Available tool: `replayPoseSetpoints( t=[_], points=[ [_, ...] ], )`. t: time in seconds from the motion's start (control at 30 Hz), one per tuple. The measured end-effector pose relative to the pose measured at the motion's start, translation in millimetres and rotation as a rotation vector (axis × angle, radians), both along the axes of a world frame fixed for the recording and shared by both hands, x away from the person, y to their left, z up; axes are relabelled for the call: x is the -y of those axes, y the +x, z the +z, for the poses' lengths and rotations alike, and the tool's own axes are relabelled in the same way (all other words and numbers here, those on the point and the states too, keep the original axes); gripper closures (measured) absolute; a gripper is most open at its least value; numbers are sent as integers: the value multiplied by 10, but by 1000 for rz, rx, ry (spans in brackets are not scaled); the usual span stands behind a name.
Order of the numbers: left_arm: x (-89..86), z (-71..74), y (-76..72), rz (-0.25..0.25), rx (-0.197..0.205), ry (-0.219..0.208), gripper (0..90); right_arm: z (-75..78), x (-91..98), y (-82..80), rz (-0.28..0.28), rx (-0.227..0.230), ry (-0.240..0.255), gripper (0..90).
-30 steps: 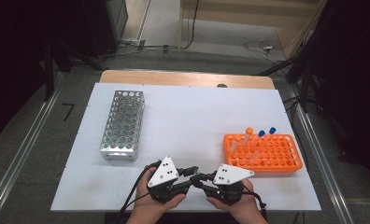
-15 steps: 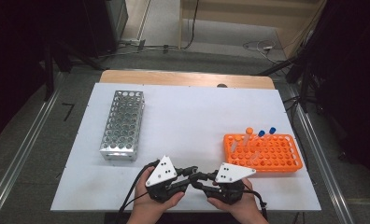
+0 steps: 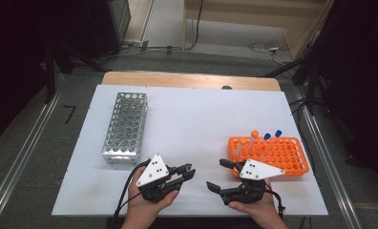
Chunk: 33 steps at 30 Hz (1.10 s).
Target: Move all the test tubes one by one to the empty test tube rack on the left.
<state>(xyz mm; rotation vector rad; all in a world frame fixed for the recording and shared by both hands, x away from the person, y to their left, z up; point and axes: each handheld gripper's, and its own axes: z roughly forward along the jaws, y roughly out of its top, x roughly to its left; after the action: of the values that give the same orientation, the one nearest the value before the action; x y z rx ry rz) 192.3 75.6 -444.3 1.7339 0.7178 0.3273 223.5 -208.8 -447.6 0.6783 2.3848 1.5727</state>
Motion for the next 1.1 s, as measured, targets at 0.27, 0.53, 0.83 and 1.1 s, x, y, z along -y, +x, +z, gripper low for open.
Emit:
replayPoseSetpoints(
  t=[0.27,0.53,0.83,1.1],
  points=[
    [-145,51,22,46,5,-3,765,84,284,38,-44,6,42,0],
    [-316,184,96,94,28,-10,765,158,586,52,-112,34,64,0],
    [-504,318,231,145,43,-10,765,182,796,96,-181,47,71,0],
    [-696,447,426,207,58,-29,765,145,1008,115,-241,47,62,0]
  ],
)
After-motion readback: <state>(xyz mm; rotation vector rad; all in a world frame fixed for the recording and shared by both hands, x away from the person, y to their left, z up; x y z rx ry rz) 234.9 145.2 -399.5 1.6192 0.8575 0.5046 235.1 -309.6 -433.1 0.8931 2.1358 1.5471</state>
